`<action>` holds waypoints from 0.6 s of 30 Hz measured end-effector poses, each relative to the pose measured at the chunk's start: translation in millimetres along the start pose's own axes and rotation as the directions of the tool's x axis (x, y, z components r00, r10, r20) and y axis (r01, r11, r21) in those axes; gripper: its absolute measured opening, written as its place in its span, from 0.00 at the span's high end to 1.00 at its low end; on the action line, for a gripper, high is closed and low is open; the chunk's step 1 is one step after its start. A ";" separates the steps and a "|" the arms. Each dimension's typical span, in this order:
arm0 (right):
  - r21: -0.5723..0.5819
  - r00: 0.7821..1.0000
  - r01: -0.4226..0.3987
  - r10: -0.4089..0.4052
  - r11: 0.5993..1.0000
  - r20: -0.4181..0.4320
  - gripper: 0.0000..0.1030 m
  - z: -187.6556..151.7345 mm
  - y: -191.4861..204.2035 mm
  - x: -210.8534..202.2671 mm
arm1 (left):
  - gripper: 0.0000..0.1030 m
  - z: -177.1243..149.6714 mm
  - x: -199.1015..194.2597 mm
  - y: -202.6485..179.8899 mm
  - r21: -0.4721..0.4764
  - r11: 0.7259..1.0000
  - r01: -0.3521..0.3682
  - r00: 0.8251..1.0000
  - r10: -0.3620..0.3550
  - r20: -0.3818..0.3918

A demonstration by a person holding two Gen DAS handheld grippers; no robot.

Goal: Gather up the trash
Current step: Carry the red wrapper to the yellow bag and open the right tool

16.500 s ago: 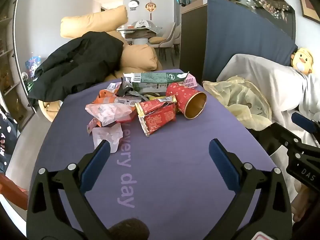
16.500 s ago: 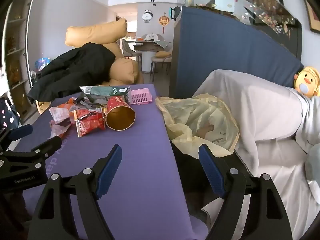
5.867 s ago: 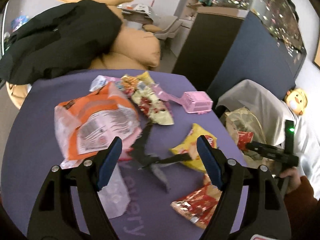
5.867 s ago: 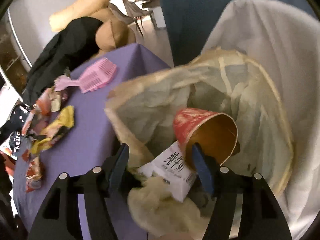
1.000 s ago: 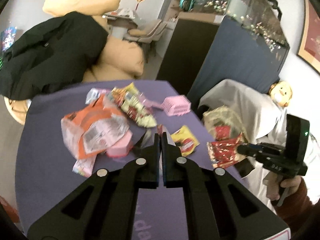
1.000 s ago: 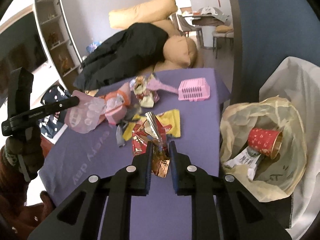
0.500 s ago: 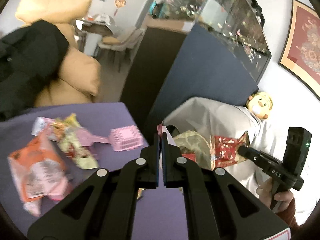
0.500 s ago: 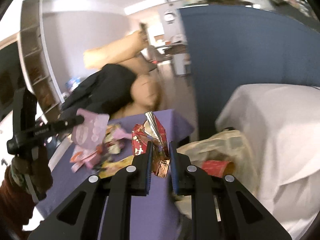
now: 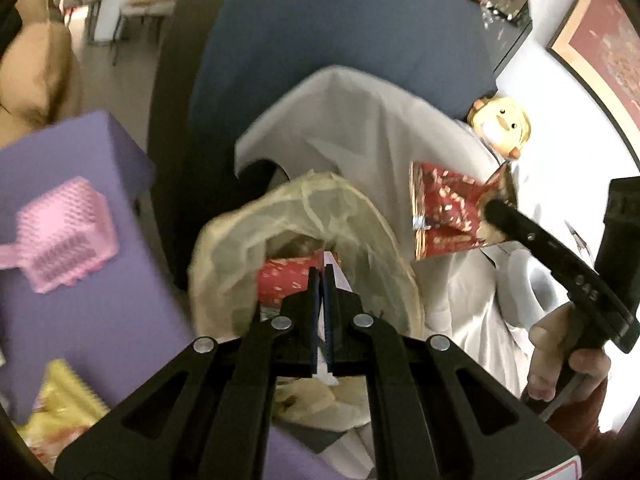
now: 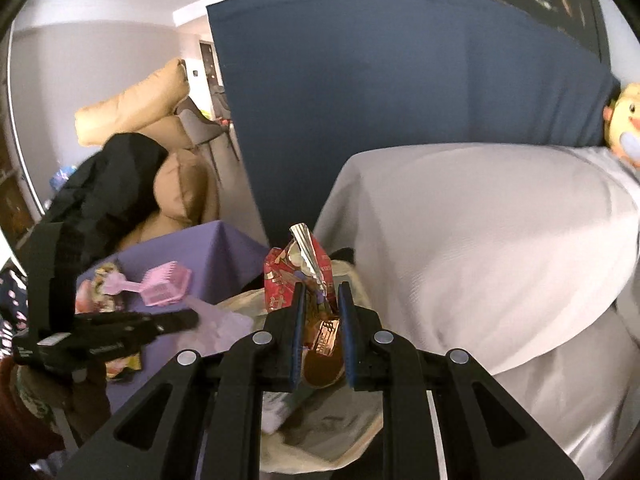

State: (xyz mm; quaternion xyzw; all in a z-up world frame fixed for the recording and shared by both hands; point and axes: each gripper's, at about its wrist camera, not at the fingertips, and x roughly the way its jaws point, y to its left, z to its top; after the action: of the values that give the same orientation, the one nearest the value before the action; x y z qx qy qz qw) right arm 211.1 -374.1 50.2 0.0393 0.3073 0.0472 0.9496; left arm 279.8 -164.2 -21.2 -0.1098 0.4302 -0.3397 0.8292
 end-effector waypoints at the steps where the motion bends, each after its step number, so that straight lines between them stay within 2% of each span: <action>1: -0.002 1.000 0.003 -0.003 1.000 -0.004 0.84 0.7 -1.7 3.2 | 0.98 -1.6 6.4 0.2 -0.007 1.000 0.005 1.000 -0.005 -0.011; 4: 0.004 1.000 0.008 -0.008 1.000 -0.023 0.84 -0.7 -5.6 7.8 | 0.98 -3.8 24.2 0.7 -0.021 1.000 0.013 0.999 -0.013 -0.038; 5: 0.006 1.000 0.010 -0.010 1.000 -0.027 0.84 -1.3 -5.4 9.5 | 0.93 -4.8 26.6 0.8 -0.023 1.000 0.013 0.999 -0.014 -0.042; 6: 0.011 0.999 0.011 -0.011 1.000 -0.033 0.84 -2.8 -6.3 11.6 | 0.87 -5.2 30.0 1.3 -0.028 1.000 0.012 0.999 -0.014 -0.047; 7: 0.015 0.999 0.011 -0.010 1.000 -0.038 0.84 -3.5 -5.9 13.5 | 0.70 -5.7 30.7 2.4 -0.036 0.999 0.012 0.999 -0.014 -0.051; 8: 0.019 0.999 0.010 -0.009 1.000 -0.041 0.84 -4.9 -5.8 14.6 | 0.61 -6.7 28.2 5.0 -0.050 0.999 0.012 0.999 -0.014 -0.045; 13: 0.020 0.998 -0.006 0.008 1.000 -0.067 0.84 -11.8 3.1 22.2 | 0.57 -4.3 -3.4 12.8 -0.060 0.997 -0.038 0.999 0.040 0.025; 16: 0.026 0.995 -0.029 0.031 0.999 -0.093 0.84 -18.9 10.7 31.5 | 0.53 -6.6 -34.8 20.2 -0.059 0.993 -0.103 0.991 0.108 0.086; 18: 0.042 0.992 -0.047 0.051 0.998 -0.116 0.84 -24.3 14.8 41.1 | 0.52 -12.8 -57.7 25.4 -0.047 0.985 -0.164 0.979 0.168 0.119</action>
State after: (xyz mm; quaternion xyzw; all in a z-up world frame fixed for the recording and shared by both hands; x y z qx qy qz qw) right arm 229.0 -353.6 8.3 0.0624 0.3625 0.0667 0.9275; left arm 258.6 -105.8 -4.2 -0.1094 0.3922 -0.2539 0.8773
